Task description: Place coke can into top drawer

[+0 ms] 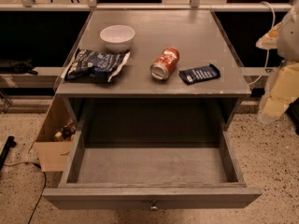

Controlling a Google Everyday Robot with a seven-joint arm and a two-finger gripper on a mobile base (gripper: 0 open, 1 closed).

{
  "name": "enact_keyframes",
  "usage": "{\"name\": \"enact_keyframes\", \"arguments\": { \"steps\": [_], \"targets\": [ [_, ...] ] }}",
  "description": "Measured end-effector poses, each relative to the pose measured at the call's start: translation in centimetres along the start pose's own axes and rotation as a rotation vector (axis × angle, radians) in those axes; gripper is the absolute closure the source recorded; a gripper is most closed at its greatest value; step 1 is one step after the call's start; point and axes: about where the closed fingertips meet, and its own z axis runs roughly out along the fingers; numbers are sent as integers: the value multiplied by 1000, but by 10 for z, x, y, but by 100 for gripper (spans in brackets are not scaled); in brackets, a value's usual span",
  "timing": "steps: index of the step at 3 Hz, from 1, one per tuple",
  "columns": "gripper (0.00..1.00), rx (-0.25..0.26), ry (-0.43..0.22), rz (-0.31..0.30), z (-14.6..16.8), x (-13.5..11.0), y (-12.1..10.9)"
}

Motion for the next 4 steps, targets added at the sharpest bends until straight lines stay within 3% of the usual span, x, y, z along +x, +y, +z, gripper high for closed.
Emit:
{"name": "enact_keyframes", "arguments": {
  "steps": [1,2,3,4],
  "targets": [
    [0,0,0,0,0,0,0],
    [0,-8,-19,-49,-2,-9,-11],
    [0,-5,-23,-154,1,-29,-40],
    [0,36,-41,-268,7,-64,-86]
  ]
}}
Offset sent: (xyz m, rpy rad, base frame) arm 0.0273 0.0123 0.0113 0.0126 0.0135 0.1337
